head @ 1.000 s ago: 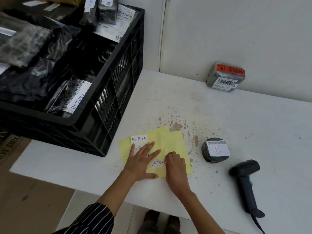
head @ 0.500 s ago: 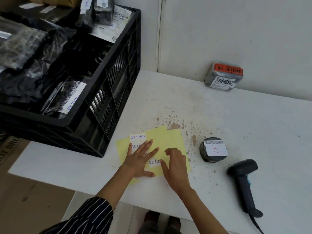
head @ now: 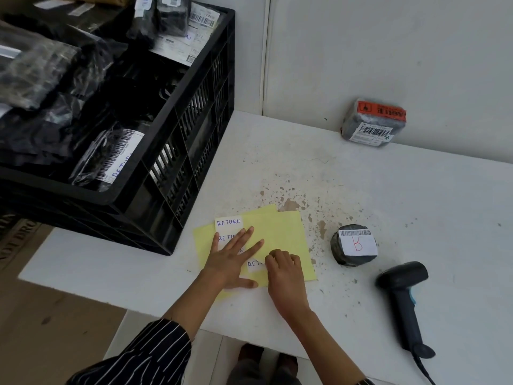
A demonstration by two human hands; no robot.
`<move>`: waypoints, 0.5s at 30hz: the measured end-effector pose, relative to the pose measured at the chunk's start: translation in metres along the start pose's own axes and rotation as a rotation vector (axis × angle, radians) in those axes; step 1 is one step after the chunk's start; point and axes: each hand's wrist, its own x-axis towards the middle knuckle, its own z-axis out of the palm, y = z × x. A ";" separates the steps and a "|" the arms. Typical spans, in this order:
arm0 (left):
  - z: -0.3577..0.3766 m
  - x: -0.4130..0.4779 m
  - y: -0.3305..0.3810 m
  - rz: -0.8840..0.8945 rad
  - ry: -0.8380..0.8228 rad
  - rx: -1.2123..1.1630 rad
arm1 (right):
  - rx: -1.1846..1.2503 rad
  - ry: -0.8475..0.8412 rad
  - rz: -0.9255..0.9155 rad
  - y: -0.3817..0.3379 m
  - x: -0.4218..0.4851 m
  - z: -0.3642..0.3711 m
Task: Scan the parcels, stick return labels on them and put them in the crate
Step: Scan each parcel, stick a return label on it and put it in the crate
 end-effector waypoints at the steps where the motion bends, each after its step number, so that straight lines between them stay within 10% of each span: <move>1: 0.000 0.000 0.000 -0.003 -0.001 0.004 | -0.005 -0.011 0.001 -0.001 0.001 -0.002; 15: -0.010 0.004 -0.007 0.048 0.018 -0.041 | 0.565 -0.106 0.393 0.012 -0.019 -0.045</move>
